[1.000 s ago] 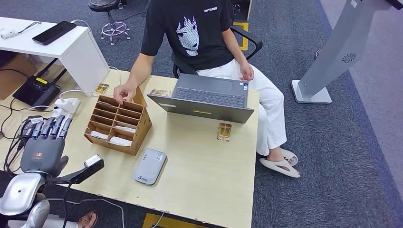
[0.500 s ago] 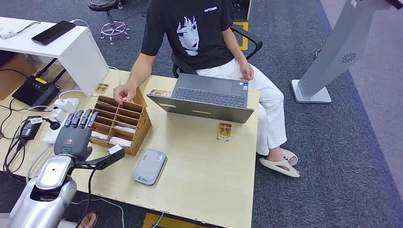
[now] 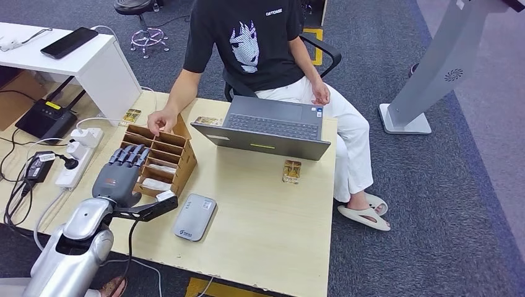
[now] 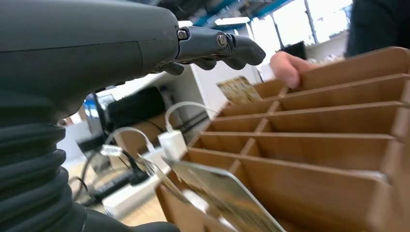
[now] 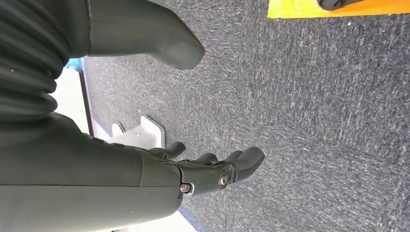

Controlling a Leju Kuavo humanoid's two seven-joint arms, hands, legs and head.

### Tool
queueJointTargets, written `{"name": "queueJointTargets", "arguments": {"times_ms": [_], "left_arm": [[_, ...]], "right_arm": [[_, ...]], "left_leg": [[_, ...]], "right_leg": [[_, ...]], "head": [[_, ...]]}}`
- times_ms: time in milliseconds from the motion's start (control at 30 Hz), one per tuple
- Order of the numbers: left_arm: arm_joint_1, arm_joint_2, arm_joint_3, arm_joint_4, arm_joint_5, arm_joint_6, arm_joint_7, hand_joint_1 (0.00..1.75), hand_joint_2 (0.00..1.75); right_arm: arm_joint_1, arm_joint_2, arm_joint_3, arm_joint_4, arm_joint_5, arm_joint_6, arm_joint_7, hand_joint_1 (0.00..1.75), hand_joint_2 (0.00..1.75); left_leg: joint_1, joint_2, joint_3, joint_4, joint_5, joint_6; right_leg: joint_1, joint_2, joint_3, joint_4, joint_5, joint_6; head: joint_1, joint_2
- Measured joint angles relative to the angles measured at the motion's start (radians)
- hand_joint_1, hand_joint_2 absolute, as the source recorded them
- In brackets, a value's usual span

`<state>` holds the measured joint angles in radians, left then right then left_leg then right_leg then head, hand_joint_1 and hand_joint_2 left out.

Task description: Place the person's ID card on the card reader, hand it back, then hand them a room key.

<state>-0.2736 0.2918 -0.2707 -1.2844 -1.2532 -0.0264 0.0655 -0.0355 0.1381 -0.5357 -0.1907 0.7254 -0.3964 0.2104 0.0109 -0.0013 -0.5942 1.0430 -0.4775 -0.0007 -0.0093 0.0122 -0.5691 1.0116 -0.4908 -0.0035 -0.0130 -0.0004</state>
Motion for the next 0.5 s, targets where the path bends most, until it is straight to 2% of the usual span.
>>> {"name": "queueJointTargets", "arguments": {"times_ms": [133, 300, 433, 500], "left_arm": [[-0.008, 0.019, -0.028, 0.0, 0.142, -0.099, -0.042, 0.0, 1.75], [-0.023, 0.085, -0.066, 0.0, 0.281, -0.198, -0.07, 0.0, 1.75], [-0.031, 0.127, -0.089, -0.002, 0.324, -0.21, -0.07, 1.75, 1.75], [-0.031, 0.141, -0.098, -0.004, 0.339, -0.204, -0.062, 1.75, 1.75]], "right_arm": [[0.0, 0.0, -0.004, 0.0, 0.01, 0.005, -0.004, 0.0, 1.75], [0.0, 0.0, -0.011, 0.0, 0.02, 0.008, -0.017, 0.0, 1.75], [0.0, 0.0, -0.02, 0.0, 0.027, 0.008, -0.017, 0.0, 1.75], [0.0, 0.0, -0.025, 0.0, 0.03, 0.008, -0.015, 0.0, 1.75]], "left_leg": [[0.0, 0.0, 0.0, 0.0, 0.0, 0.0], [0.0, 0.001, 0.0, 0.0, 0.0, 0.0], [0.0, 0.001, 0.0, 0.0, 0.0, -0.001], [0.0, 0.001, 0.0, 0.0, 0.0, -0.001]], "right_leg": [[0.0, 0.0, 0.0, 0.0, 0.0, 0.0], [0.0, 0.001, 0.0, 0.0, 0.0, 0.0], [0.0, 0.001, 0.0, 0.0, 0.0, 0.0], [0.0, 0.001, 0.0, 0.0, 0.0, 0.0]], "head": [[0.0, 0.0], [0.0, 0.0], [0.0, 0.0], [0.0, 0.0]]}}
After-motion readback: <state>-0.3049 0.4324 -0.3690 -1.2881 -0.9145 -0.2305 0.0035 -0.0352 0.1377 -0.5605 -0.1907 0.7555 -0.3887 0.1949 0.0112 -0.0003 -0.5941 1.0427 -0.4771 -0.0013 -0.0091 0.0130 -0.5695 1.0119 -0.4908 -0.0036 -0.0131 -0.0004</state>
